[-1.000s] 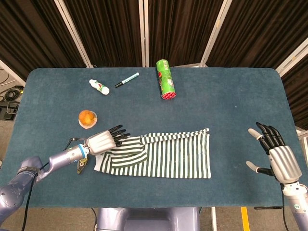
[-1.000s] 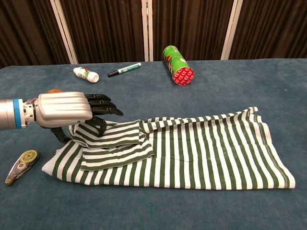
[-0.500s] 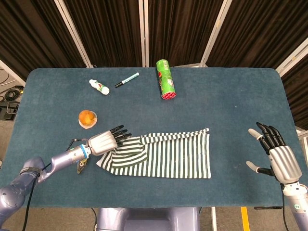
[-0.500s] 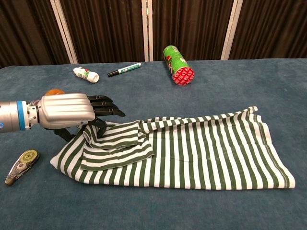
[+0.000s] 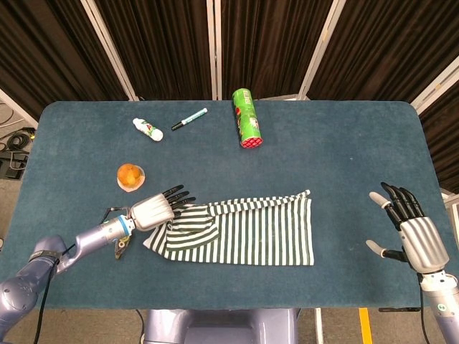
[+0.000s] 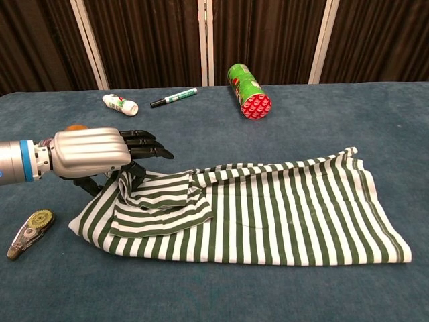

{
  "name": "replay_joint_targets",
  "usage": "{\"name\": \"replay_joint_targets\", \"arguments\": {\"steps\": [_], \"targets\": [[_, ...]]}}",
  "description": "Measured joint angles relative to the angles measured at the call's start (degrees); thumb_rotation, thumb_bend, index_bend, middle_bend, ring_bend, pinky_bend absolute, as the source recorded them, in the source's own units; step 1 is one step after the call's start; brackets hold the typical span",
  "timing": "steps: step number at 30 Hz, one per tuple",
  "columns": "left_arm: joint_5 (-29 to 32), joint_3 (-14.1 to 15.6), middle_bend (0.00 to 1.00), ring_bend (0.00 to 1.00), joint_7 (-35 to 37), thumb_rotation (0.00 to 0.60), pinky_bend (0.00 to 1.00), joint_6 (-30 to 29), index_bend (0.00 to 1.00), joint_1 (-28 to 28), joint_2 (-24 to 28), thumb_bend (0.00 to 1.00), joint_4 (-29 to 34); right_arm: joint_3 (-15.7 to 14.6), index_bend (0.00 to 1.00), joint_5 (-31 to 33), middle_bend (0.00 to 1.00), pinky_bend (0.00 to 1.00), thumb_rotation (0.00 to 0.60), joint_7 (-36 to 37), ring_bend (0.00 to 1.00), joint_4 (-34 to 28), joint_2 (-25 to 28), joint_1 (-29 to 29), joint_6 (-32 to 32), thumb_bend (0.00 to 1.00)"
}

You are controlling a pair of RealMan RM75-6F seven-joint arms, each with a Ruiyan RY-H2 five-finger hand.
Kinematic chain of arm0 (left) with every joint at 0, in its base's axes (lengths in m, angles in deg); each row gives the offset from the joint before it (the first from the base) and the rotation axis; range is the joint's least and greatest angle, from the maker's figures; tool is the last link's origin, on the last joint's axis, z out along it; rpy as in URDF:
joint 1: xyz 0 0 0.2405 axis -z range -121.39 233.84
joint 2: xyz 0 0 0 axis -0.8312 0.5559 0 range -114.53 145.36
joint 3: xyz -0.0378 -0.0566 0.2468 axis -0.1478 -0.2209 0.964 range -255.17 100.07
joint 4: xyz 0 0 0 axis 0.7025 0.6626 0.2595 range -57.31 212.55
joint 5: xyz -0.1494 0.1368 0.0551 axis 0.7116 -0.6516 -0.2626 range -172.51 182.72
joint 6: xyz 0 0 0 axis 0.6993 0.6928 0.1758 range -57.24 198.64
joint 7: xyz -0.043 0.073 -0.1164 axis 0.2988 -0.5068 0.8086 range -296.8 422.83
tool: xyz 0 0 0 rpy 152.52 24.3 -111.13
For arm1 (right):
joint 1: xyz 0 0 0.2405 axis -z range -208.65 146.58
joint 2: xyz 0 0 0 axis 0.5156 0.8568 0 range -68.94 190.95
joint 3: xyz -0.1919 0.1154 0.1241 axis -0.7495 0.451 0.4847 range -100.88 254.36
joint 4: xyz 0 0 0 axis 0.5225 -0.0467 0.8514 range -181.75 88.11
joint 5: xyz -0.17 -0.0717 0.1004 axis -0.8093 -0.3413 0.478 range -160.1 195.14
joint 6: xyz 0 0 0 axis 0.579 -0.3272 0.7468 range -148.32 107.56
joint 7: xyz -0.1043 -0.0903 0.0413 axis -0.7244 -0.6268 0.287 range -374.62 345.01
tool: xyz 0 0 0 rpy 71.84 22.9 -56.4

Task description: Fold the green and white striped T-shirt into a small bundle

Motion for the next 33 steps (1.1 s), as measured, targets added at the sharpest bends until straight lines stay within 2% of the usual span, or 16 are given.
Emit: {"name": "replay_joint_targets", "arguments": {"steps": [10,21,26,33], "targets": [[-0.05,0.45,0.00,0.00,-0.10,0.600,0.00,-1.60,0.76,-0.98,3.40,0.53,0.64,-0.13,0.19,-0.13,0.00,0.00,0.600,-0.43,0.00,-0.15,-0.05,0.01,-0.10,0.00],[0.36,1.48,0.00,0.00,0.12,0.600,0.00,-5.18,0.76,-4.65,10.81,0.53,2.74,-0.13,0.19,0.17,0.00,0.00,0.600,-1.26,0.00,-0.12,-0.12,-0.03,-0.50,0.00],[0.56,2.15,0.00,0.00,0.00,0.600,0.00,-6.50,0.76,-6.89,14.66,0.53,3.15,0.10,0.19,0.18,0.00,0.00,0.600,-4.53,0.00,0.18,-0.46,0.16,-0.01,0.00],[1.20,2.51,0.00,0.00,0.43,0.600,0.00,-8.45,0.76,-10.23,18.06,0.53,1.64,0.20,0.08,0.29,0.00,0.00,0.600,-10.42,0.00,0.03,-1.22,0.46,0.12,0.00]]}}
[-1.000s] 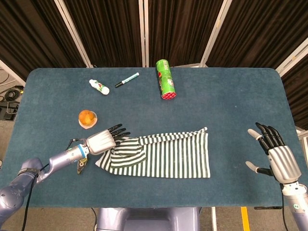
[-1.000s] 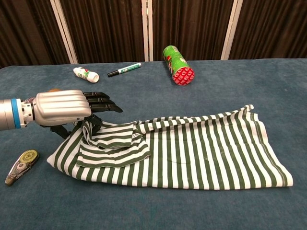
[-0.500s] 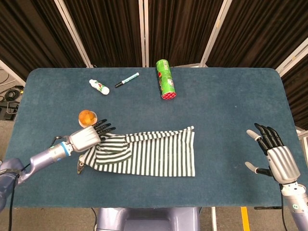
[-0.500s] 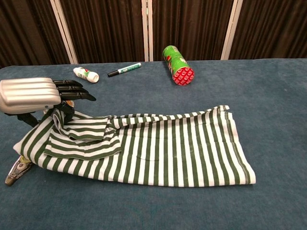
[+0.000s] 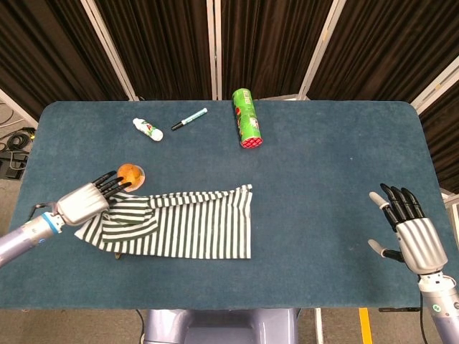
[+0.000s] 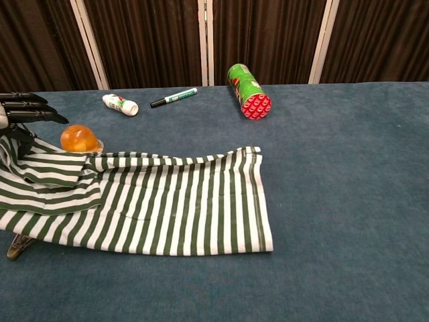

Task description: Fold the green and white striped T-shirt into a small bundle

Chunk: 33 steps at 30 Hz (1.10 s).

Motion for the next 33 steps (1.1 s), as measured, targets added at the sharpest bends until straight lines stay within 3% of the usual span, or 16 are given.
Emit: {"name": "replay_joint_targets", "arguments": {"steps": [6,21,33], "targets": [[1.29,-0.50,0.00,0.00,1.56,0.600,0.00,-0.91,0.77,-2.58,1.76,0.53,-2.73,-0.38,0.01,0.44,0.00,0.00,0.600,-3.54,0.00,-1.19,0.18,0.14,-1.23,0.00],[2.98,-1.68,0.00,0.00,5.08,0.600,0.00,-2.95,0.78,-7.15,4.57,0.53,-6.50,-0.69,0.02,0.41,0.00,0.00,0.600,-6.45,0.00,-3.40,0.65,0.45,-1.75,0.00],[2.36,-3.95,0.00,0.00,2.73,0.600,0.00,-0.36,0.79,-1.99,-2.73,0.53,-3.13,-0.39,0.04,0.33,0.00,0.00,0.600,-4.82,0.00,-3.71,1.22,0.75,-0.81,0.00]]}}
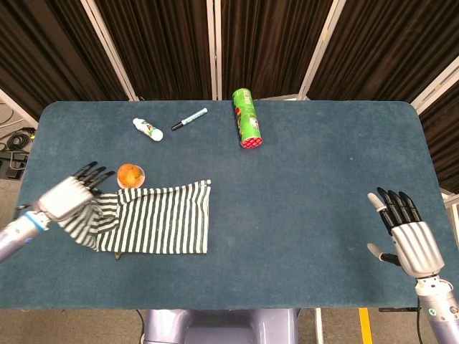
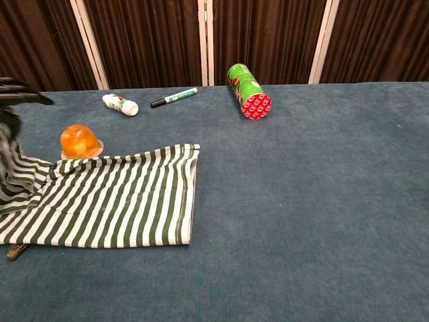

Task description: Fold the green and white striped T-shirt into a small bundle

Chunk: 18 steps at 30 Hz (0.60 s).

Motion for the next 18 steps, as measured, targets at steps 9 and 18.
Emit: {"name": "replay_joint_targets", "arguments": {"steps": [9,18], "targets": [[-0.37,-2.56,0.00,0.00,-4.76,0.600,0.00,5.92,0.79,6.37,-5.47,0.53,5.38,0.42,0.05,0.50,0.00,0.00,0.600,1.80,0.00,0.26,0.59,0.39,0.71,0.00],[0.94,-5.91,0.00,0.00,-6.30,0.600,0.00,8.90,0.80,10.84,-7.71,0.53,9.80,0.66,0.06,0.93,0.00,0.00,0.600,2.60,0.00,0.61,0.68,0.38,0.50,0.00]]}}
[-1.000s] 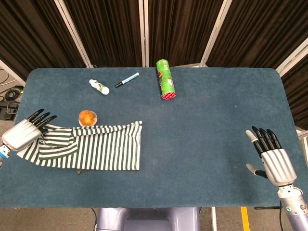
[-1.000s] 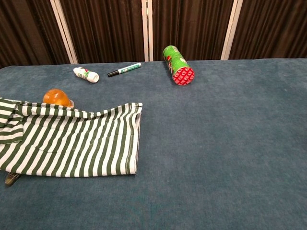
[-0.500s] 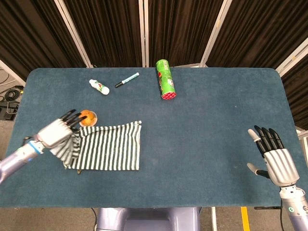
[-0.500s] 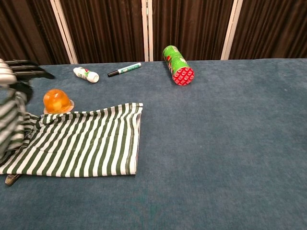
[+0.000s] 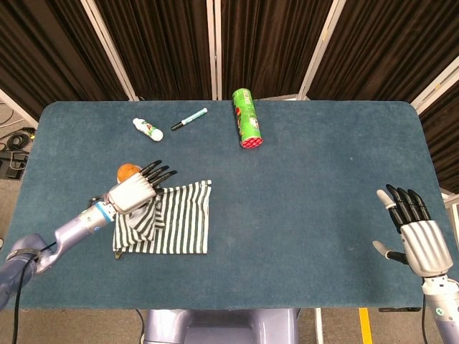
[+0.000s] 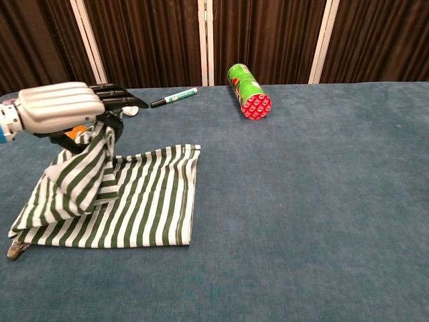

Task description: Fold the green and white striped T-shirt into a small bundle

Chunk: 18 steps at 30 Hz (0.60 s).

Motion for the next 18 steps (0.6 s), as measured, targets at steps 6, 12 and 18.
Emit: {"name": "replay_joint_targets", "arguments": {"steps": [6,12,18], "targets": [[0.54,-0.84,0.00,0.00,-0.43,0.600,0.00,2.04,0.80,1.49,-2.05,0.53,0.42,0.04,0.06,0.07,0.00,0.00,0.600,-0.02,0.00,0.18,-0.14,-0.11,-0.32,0.00],[0.89,-1.20,0.00,0.00,-0.31,0.600,0.00,3.65,0.80,2.51,-5.28,0.53,-1.37,0.11,0.06,0.20,0.00,0.00,0.600,-0.07,0.00,0.26,-0.23,-0.12,-0.45,0.00],[0.86,-1.18,0.00,0.00,0.55,0.600,0.00,4.83,0.79,3.68,-8.30,0.52,-3.88,0.26,0.06,0.49,0.00,0.00,0.600,0.12,0.00,0.46,-0.26,-0.16,-0.64,0.00]]}}
